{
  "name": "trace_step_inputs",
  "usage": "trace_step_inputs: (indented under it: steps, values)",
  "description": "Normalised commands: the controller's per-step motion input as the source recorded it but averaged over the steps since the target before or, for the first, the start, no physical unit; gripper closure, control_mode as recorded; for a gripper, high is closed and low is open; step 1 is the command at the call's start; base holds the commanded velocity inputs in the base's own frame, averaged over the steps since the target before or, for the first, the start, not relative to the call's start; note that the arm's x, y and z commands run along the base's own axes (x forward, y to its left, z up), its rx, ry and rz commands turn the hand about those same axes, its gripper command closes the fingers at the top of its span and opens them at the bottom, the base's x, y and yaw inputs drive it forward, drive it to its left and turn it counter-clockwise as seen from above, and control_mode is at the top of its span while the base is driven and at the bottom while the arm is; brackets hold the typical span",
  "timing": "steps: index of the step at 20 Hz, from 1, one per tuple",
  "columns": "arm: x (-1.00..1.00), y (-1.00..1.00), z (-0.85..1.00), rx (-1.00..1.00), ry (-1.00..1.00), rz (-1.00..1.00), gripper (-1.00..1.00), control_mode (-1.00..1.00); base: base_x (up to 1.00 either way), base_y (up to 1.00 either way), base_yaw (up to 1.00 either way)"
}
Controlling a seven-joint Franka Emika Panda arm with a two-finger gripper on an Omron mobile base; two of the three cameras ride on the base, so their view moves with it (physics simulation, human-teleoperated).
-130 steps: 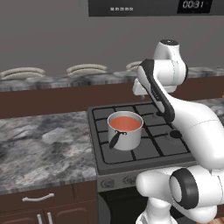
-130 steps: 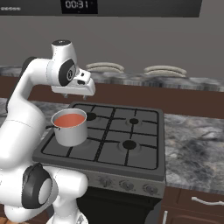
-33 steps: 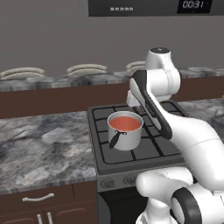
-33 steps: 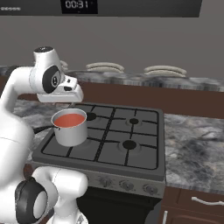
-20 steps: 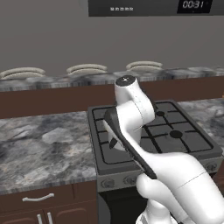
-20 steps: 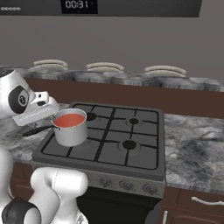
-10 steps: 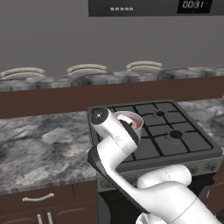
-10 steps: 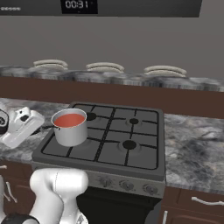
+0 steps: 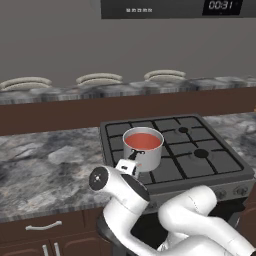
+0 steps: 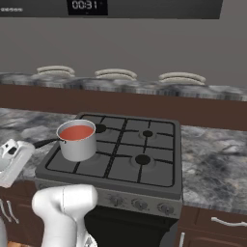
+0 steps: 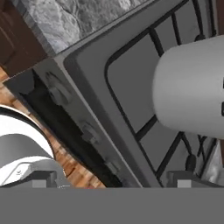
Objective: Wait until the marinara sauce is simmered to a deep red color and then turn off the stove.
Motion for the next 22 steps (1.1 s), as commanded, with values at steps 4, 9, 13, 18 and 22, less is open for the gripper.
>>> trace_step_inputs:
  steps: [4,9,13,18,22]
  values:
    - [-0.11,0.41,-0.49,-0.03,-0.03,0.17,-1.0,-1.0,0.0,0.0,0.0]
    - [0.0,0.4,-0.5,0.0,-0.07,0.14,-1.0,-1.0,0.0,0.0,0.0]
    - [0.0,0.32,-0.52,0.0,-0.11,0.13,-1.0,-1.0,0.0,0.0,0.0]
    - [-0.01,0.14,-0.46,0.0,-0.05,0.1,-1.0,-1.0,0.0,0.0,0.0]
    - [-0.06,0.0,-0.33,0.05,-0.13,0.02,-1.0,-1.0,0.0,0.0,0.0]
